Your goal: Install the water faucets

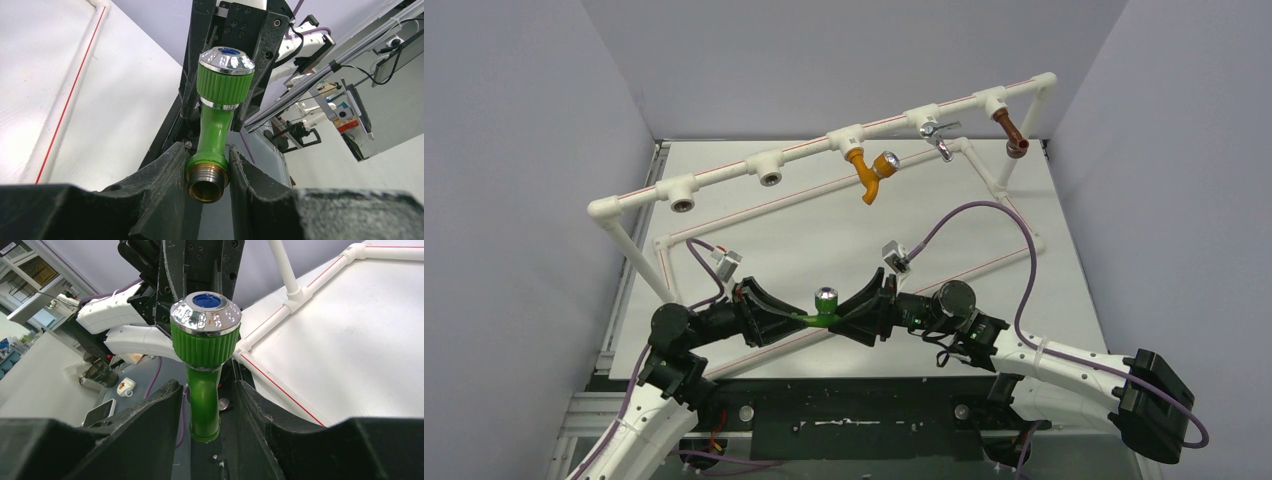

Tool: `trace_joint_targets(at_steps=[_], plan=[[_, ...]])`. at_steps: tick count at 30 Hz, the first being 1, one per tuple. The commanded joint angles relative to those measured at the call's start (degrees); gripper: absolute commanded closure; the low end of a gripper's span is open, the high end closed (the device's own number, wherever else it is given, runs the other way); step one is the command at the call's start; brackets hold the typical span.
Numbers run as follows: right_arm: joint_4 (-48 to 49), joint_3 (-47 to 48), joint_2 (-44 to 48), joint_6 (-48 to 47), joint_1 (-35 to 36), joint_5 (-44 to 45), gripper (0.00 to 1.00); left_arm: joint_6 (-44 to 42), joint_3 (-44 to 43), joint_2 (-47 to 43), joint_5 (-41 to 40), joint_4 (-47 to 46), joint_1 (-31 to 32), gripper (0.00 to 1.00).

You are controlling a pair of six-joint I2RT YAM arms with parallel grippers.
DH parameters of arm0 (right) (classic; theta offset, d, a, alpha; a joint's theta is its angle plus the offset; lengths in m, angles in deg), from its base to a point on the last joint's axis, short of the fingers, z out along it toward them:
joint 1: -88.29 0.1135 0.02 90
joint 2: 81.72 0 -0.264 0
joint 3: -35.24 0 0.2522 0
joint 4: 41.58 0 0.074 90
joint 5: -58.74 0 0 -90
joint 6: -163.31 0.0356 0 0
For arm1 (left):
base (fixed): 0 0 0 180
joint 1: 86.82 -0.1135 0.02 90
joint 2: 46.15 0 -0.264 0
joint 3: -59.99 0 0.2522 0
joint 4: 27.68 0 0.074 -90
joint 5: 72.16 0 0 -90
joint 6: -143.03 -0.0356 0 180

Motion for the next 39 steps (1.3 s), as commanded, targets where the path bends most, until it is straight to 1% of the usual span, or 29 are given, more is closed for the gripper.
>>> trace_joint_targets(at_steps=[1, 5, 11, 13, 14, 15, 22, 23, 25, 27, 29, 33, 37, 39], plan=[[3.2, 0.6, 0.1, -1.3, 0.5, 0.2, 0.59, 0.2, -0.8, 0.0, -1.0, -4.4, 0.1, 1.00], [3.6, 0.7, -0.2, -1.4, 0.8, -0.1, 0.62, 0.2, -0.7, 0.2, -1.2, -4.5, 0.1, 1.00], [3.9, 1.0, -0.3, -1.7, 1.0, -0.4, 0.76, 0.2, -0.6, 0.5, -1.0, -4.6, 0.1, 1.00], [4.2, 1.1, -0.5, -1.8, 1.2, -0.5, 0.85, 0.3, -0.5, 0.5, -1.0, -4.7, 0.1, 1.00], [4.3, 1.2, -0.5, -1.9, 1.3, -0.6, 0.91, 0.3, -0.5, 0.5, -0.9, -4.7, 0.1, 1.00], [4.2, 1.3, -0.6, -2.1, 1.3, -0.7, 1.00, 0.4, -0.5, 0.6, -0.8, -4.8, 0.1, 1.00], [1.7, 1.8, 0.6, -5.0, 2.4, 2.0, 1.00, 0.4, -0.6, 1.5, -0.5, -4.9, 0.1, 1.00], [1.5, 1.9, 0.9, -5.2, 2.4, 2.1, 1.00, 0.2, -0.7, 1.6, -0.5, -4.5, 0.1, 0.94], [0.6, 2.1, 1.4, -5.8, 2.5, 2.5, 1.00, -0.1, -1.2, 1.6, -0.5, -3.5, 0.1, 0.78], [-0.4, 2.4, 1.9, -6.4, 2.5, 2.9, 1.00, -1.3, -2.4, 1.6, -0.6, -1.5, 0.1, 0.64], [-2.1, 3.0, 2.7, -7.3, 2.5, 3.3, 1.00, -4.0, -4.3, 1.5, -1.3, 3.0, 0.1, 0.55], [-7.0, 5.0, 4.7, -9.7, 2.6, 4.3, 1.00, -10.2, -8.9, 1.7, -3.4, 12.5, 0.1, 0.42], [-12.8, 7.3, 6.7, -13.2, 2.5, 5.9, 1.00, -16.9, -14.2, 2.3, -6.8, 22.0, 0.1, 0.33], [-15.6, 8.4, 7.7, -14.7, 2.5, 6.8, 1.00, -20.2, -17.6, 2.8, -9.2, 27.0, 0.1, 0.31]])
